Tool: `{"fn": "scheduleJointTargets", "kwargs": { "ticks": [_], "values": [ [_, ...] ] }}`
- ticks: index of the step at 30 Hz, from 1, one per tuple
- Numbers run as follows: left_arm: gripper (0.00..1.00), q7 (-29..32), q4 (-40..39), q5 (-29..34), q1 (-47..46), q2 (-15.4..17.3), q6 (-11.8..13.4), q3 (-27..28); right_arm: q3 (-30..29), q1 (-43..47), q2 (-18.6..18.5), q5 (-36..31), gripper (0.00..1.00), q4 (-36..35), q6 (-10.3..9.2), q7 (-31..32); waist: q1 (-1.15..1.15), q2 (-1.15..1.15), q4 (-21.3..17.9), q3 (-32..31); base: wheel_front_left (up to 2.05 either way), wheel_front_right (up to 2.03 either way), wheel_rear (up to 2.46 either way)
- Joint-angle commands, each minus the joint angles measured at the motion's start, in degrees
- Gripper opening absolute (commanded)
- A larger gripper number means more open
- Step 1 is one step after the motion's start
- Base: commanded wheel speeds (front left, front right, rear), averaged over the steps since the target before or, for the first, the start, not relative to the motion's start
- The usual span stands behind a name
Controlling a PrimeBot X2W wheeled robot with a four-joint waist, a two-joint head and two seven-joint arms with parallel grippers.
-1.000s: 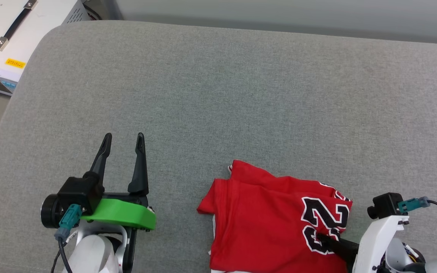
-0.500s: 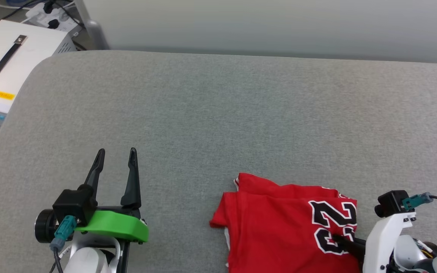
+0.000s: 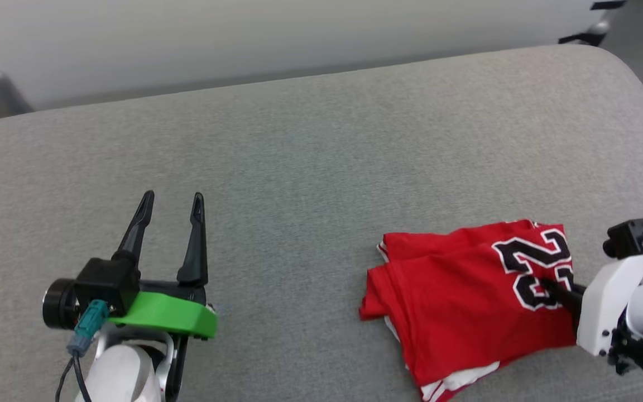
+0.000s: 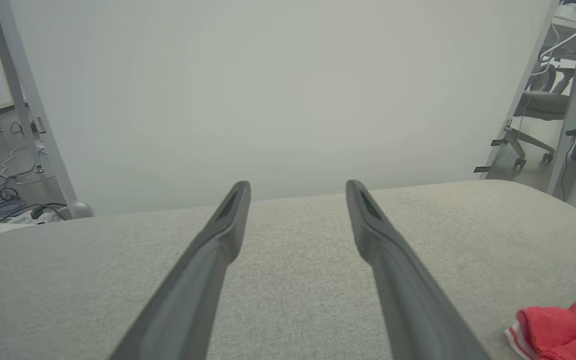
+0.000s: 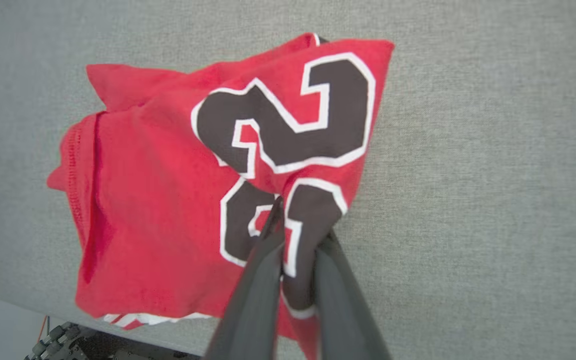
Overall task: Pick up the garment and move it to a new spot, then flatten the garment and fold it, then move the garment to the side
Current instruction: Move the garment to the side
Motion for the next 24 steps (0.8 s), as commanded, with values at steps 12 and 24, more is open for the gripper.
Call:
{"fn": "scheduleJointTargets", "kwargs": {
  "ticks": [12, 24],
  "values": [
    [1.00, 5.76, -5.98, 4.14, -12.26, 3.19, -2.31, -3.03, -0.55, -19.34, -8.58, -0.69, 0.00, 14.38, -0.04, -10.41, 0.00, 0.00, -11.03, 19.58, 0.00, 0.00, 0.00],
    [1.00, 10.73, -13.51, 7.44, -19.86, 5.78, -3.88, -5.24, -5.61, -33.35, -14.33, -0.62, 0.00, 31.92, -0.04, -20.00, 0.00, 0.00, -9.13, 30.37, 0.00, 0.00, 0.00]
  ]
}}
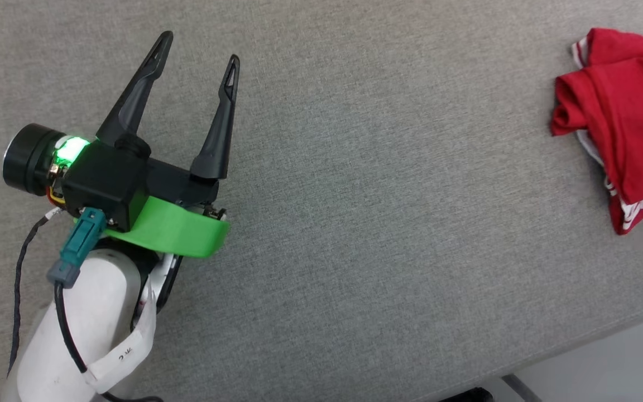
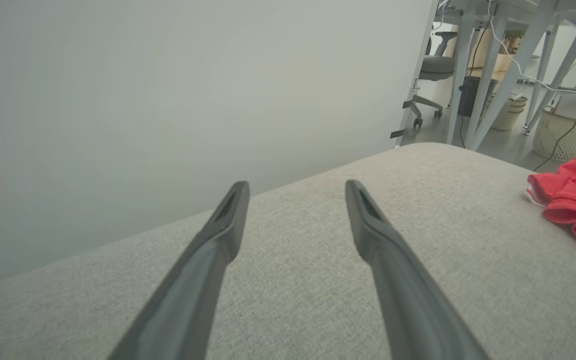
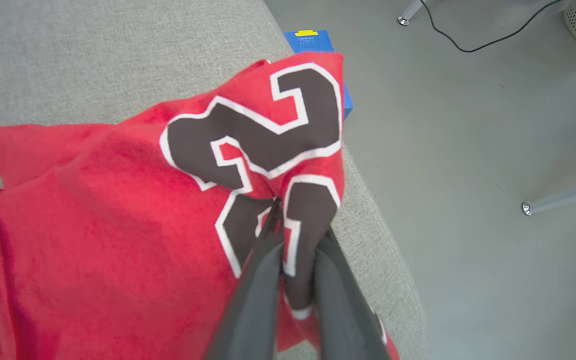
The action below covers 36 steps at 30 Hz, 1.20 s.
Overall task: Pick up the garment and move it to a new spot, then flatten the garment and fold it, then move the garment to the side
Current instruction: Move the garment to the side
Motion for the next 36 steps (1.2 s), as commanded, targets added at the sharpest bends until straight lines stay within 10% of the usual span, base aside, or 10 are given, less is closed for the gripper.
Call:
{"fn": "scheduleJointTargets", "kwargs": {
  "ticks": [1, 8, 10, 24, 36],
  "values": [
    [1.00, 0.30, -0.68, 0.65, -1.28, 0.46, -0.23, -0.15, -0.83, -1.59, -0.11, -0.22, 0.00, 1.69, -0.04, -1.18, -0.01, 0.00, 0.27, 5.84, 0.00, 0.00, 0.00],
    [1.00, 0.76, -1.32, 0.69, -2.13, 0.75, -0.24, -0.46, -2.18, -5.51, 1.03, -3.36, 0.00, 9.82, -0.04, -9.16, -0.01, 0.00, 0.82, 7.38, 0.00, 0.00, 0.00],
    [1.00, 0.66, -1.12, 0.52, -2.25, 0.66, -0.24, -0.56, -2.54, -6.61, 1.51, -5.11, 1.00, 12.05, -0.04, -12.92, -0.01, 0.00, 1.01, 7.38, 0.00, 0.00, 0.00],
    [1.00, -3.30, 4.18, -1.70, -0.39, -1.61, 0.53, -1.44, -6.46, -10.00, 1.30, -14.59, 1.00, 24.05, -0.04, -31.74, -0.01, 0.00, 4.16, 0.36, 0.00, 0.00, 0.00],
    [1.00, -6.81, 9.80, -4.84, 7.43, -3.16, 3.56, 0.22, -4.18, 1.18, 4.80, -11.73, 1.00, 13.30, -0.04, -33.81, -0.01, 0.00, 7.91, -11.38, 0.00, 0.00, 0.00]
  ]
}}
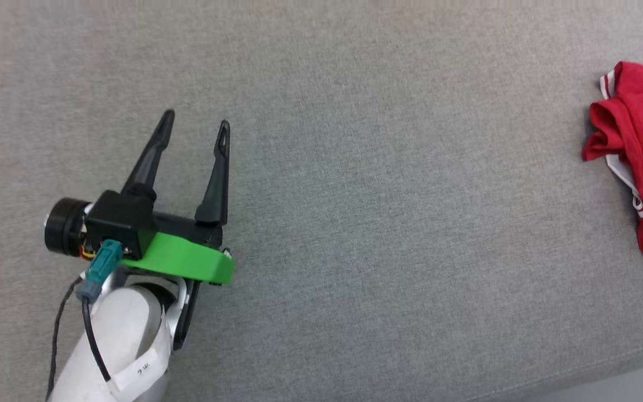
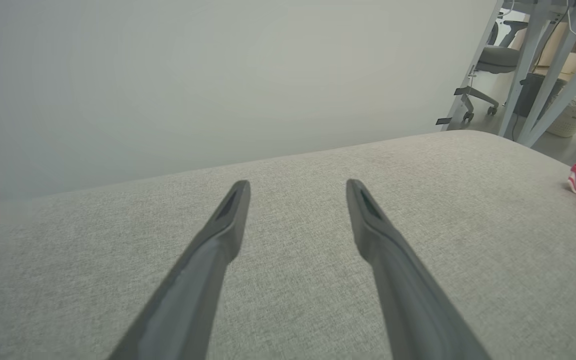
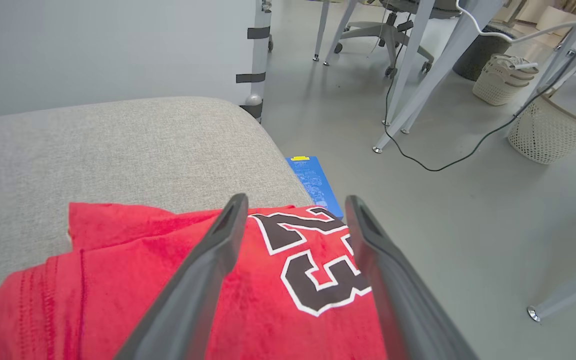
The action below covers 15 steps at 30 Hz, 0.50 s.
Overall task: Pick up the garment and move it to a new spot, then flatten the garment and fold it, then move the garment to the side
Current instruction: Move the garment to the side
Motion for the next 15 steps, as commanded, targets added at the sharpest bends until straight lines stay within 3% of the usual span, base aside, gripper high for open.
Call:
{"fn": "scheduleJointTargets", "kwargs": {
  "ticks": [1, 15],
  "values": [
    [1.00, -0.51, 0.30, -0.42, 1.04, -0.54, 0.46, 0.03, -0.38, 2.41, 0.94, 0.07, 1.00, -2.50, -0.04, -0.49, 0.01, 0.00, 3.25, -5.28, 0.00, 0.00, 0.00],
    [1.00, -2.77, 4.81, -3.91, 7.02, -3.10, 2.22, 0.65, -1.44, 23.72, 15.45, -7.84, 1.00, -25.77, -0.04, -0.51, 0.01, 0.00, 11.49, -13.70, 0.00, 0.00, 0.00]
  ]
}}
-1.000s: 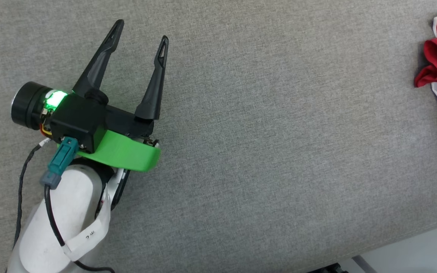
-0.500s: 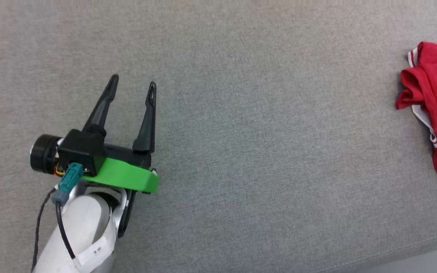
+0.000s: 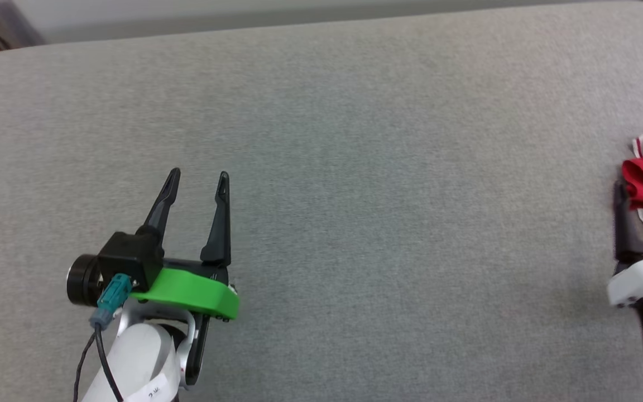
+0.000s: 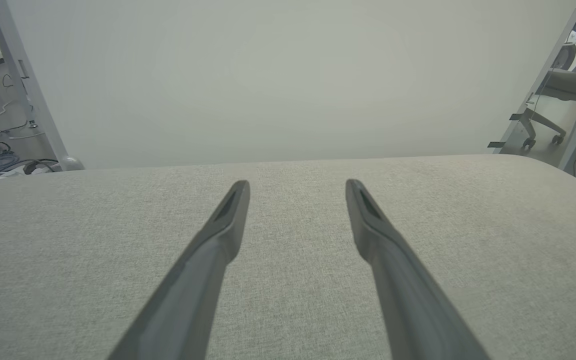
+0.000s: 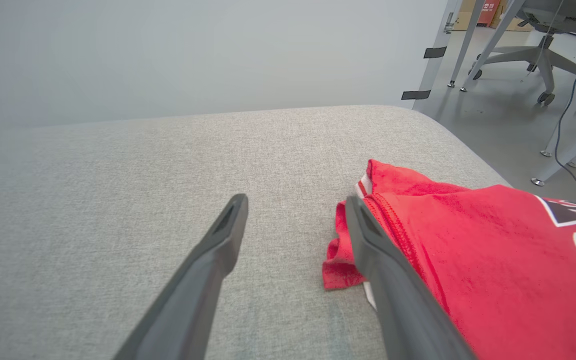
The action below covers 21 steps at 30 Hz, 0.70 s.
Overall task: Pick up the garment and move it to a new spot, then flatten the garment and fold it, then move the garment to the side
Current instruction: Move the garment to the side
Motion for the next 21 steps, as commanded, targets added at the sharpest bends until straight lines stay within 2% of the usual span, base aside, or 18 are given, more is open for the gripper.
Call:
{"fn": "scheduleJointTargets", "kwargs": {
  "ticks": [1, 10, 21],
  "values": [
    [1.00, -0.60, 0.62, -0.29, 1.07, -0.29, 0.57, 0.42, 0.47, 1.61, 1.19, -0.58, 1.00, -1.92, -0.04, -0.16, 0.01, 0.00, 4.11, -3.94, 0.00, 0.00, 0.00],
    [1.00, -2.07, 3.95, -2.04, 5.42, -0.50, 1.22, 2.28, 2.61, 10.21, 7.99, -3.40, 1.00, -15.24, -0.04, 4.52, 0.01, 0.00, 7.47, -9.08, 0.00, 0.00, 0.00],
    [1.00, -2.57, 6.58, -2.74, 9.42, 0.42, 0.97, 2.97, 1.36, 20.46, 11.29, -6.99, 1.00, -29.11, -0.04, 10.56, 0.01, 0.00, 6.85, -13.10, 0.00, 0.00, 0.00]
  ]
}}
